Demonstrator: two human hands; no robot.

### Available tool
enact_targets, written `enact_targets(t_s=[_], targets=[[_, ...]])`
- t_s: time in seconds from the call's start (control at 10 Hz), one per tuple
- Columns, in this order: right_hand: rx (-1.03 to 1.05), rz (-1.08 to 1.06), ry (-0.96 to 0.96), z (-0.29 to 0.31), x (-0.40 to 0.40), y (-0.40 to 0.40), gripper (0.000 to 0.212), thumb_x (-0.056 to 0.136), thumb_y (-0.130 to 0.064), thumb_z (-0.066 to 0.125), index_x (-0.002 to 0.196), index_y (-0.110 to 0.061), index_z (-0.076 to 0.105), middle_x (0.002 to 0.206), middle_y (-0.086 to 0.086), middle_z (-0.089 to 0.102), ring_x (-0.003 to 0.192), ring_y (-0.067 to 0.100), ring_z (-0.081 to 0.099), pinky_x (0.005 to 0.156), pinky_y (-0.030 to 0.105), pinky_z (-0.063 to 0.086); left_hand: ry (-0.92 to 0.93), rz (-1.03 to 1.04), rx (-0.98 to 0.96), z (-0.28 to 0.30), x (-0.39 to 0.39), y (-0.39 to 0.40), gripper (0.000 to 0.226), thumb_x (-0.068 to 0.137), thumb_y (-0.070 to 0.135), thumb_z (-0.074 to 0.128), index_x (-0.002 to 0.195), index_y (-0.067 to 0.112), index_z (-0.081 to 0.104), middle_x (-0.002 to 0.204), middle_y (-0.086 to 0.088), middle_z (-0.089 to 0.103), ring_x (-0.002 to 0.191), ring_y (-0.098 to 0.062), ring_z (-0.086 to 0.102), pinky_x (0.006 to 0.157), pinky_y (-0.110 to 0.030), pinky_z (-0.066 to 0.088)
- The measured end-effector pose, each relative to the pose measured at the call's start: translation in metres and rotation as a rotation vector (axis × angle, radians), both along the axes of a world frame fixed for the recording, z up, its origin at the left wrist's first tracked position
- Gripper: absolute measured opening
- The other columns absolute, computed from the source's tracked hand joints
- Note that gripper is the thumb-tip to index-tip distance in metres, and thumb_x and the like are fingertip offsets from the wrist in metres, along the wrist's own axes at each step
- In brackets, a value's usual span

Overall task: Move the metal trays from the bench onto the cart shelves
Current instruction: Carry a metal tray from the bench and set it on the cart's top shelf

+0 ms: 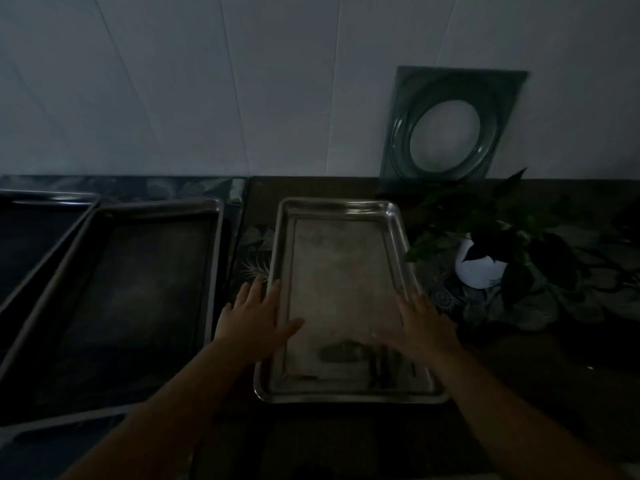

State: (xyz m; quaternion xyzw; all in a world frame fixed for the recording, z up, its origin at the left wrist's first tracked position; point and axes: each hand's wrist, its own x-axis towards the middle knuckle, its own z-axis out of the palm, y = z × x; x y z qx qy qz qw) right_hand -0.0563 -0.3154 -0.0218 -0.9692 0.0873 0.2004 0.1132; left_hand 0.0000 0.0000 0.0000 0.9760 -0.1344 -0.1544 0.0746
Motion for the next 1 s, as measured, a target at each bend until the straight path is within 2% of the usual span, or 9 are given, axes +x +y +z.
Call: enact_targets(t_s=[0.2,0.3,0.4,0.5,0.6,0.7,0.8,0.9,1.0], targets=[[0.119,-0.197,0.007,-0.031,0.038,-0.029,0.104,0.075,-0.084,0.043,0.154,-0.033,0.001,0.164,0.001,-0.008,0.15,0.029,0.003,0.117,0.052,0.022,0.191,0.094,-0.089,-0.047,0.059,-0.001,0.101,0.08,0.085,0.033,0.158,0.03,0.0,0.167,-0.007,0.001,0.152,-0.034,0.008,0.115,-0.056,0.026],[0.191,-0.301,-0.004,-0.056,0.063,-0.05,0.099,0.08,-0.073,0.052,0.155,-0.026,0.008,0.164,0.007,0.005,0.148,0.033,0.013,0.116,0.05,0.025,0.274,0.177,-0.216,-0.08,0.09,-0.007,0.097,0.087,0.071,0.048,0.159,0.021,0.007,0.166,-0.012,0.011,0.15,-0.036,0.015,0.119,-0.052,0.024],[0.367,-0.453,-0.063,-0.075,0.094,-0.068,0.094,0.084,-0.058,0.061,0.155,-0.017,0.015,0.16,0.01,0.021,0.143,0.033,0.028,0.116,0.047,0.029,0.337,0.379,-0.444,-0.105,0.117,-0.015,0.084,0.088,0.048,0.065,0.153,0.012,0.025,0.155,-0.017,0.036,0.14,-0.036,0.038,0.113,-0.049,0.037],[0.468,-0.621,-0.179,-0.088,0.121,-0.08,0.077,0.087,-0.042,0.066,0.148,-0.007,0.033,0.15,0.015,0.04,0.135,0.036,0.039,0.112,0.042,0.034,0.314,0.602,-0.586,-0.122,0.137,-0.022,0.061,0.091,0.04,0.065,0.14,0.011,0.044,0.135,-0.014,0.058,0.119,-0.032,0.058,0.097,-0.038,0.047],[0.568,-0.702,-0.184,-0.101,0.143,-0.095,0.044,0.095,-0.036,0.055,0.122,-0.002,0.058,0.124,0.023,0.059,0.118,0.043,0.052,0.104,0.047,0.041,0.264,0.687,-0.626,-0.137,0.157,-0.024,0.044,0.097,0.038,0.058,0.128,0.007,0.057,0.122,-0.018,0.065,0.112,-0.034,0.062,0.097,-0.042,0.05],[0.565,-0.748,-0.136,-0.11,0.15,-0.104,0.047,0.097,-0.046,0.046,0.116,-0.006,0.061,0.113,0.02,0.064,0.108,0.039,0.058,0.093,0.043,0.045,0.223,0.766,-0.68,-0.147,0.167,-0.024,0.033,0.098,0.039,0.054,0.103,0.009,0.068,0.098,-0.014,0.069,0.099,-0.035,0.065,0.076,-0.034,0.051],[0.652,-0.817,-0.16,-0.119,0.151,-0.107,0.048,0.098,-0.045,0.045,0.123,-0.006,0.058,0.124,0.019,0.061,0.111,0.035,0.058,0.101,0.046,0.045,0.26,0.825,-0.733,-0.155,0.167,-0.02,0.042,0.095,0.052,0.052,0.095,0.015,0.071,0.091,-0.008,0.071,0.09,-0.029,0.067,0.076,-0.036,0.055],[0.77,-0.89,-0.215,-0.116,0.141,-0.101,0.042,0.1,-0.038,0.046,0.121,-0.005,0.06,0.123,0.016,0.06,0.118,0.034,0.052,0.107,0.045,0.039,0.275,0.895,-0.77,-0.16,0.155,-0.015,0.045,0.09,0.058,0.055,0.096,0.019,0.076,0.093,-0.008,0.074,0.09,-0.027,0.07,0.088,-0.045,0.057],[0.837,-0.958,-0.265,-0.108,0.121,-0.091,0.031,0.096,-0.033,0.057,0.101,-0.003,0.067,0.1,0.02,0.063,0.099,0.036,0.059,0.09,0.042,0.046,0.266,0.949,-0.814,-0.154,0.13,-0.008,0.05,0.088,0.062,0.057,0.083,0.015,0.073,0.087,-0.01,0.073,0.087,-0.029,0.07,0.08,-0.041,0.056]])
